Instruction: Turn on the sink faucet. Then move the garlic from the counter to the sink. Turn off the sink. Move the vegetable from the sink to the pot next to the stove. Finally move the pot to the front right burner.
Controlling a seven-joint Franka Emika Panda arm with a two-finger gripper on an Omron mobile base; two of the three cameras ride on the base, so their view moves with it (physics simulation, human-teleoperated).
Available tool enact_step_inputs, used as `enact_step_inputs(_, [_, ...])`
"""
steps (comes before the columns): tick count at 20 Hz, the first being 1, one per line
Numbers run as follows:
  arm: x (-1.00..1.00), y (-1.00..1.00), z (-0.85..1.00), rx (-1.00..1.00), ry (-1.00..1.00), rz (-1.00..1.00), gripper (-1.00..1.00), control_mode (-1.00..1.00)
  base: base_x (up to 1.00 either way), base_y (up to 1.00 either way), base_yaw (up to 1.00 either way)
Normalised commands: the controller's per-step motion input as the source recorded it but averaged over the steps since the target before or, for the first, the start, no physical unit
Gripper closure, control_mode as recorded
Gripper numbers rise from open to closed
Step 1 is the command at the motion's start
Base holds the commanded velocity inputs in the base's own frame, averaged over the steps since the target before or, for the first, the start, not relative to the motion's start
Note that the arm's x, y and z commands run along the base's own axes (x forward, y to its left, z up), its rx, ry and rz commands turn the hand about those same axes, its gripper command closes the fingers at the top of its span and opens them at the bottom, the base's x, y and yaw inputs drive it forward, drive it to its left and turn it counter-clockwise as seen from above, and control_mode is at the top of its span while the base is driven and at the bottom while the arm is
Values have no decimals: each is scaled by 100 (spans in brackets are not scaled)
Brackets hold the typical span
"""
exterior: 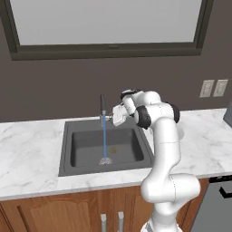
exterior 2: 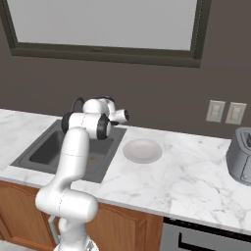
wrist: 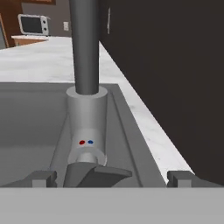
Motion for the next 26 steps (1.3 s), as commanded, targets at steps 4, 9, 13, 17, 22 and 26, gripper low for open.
enact_step_inputs(4, [0,62,29,-2,5,2,-100,-100,0,0,0])
enact_step_inputs(9, [0,69,34,-3,5,0,-100,-100,0,0,0])
enact_step_inputs(13, [0,75,36,-5,5,0,-100,-100,0,0,0])
enact_step_inputs(17, [0,77,36,-6,5,0,-100,-100,0,0,0])
enact_step_inputs(22, [0,65,19,-4,2,0,-100,-100,0,0,0])
enact_step_inputs(26, [0,0,0,0,-1,0,-100,-100,0,0,0])
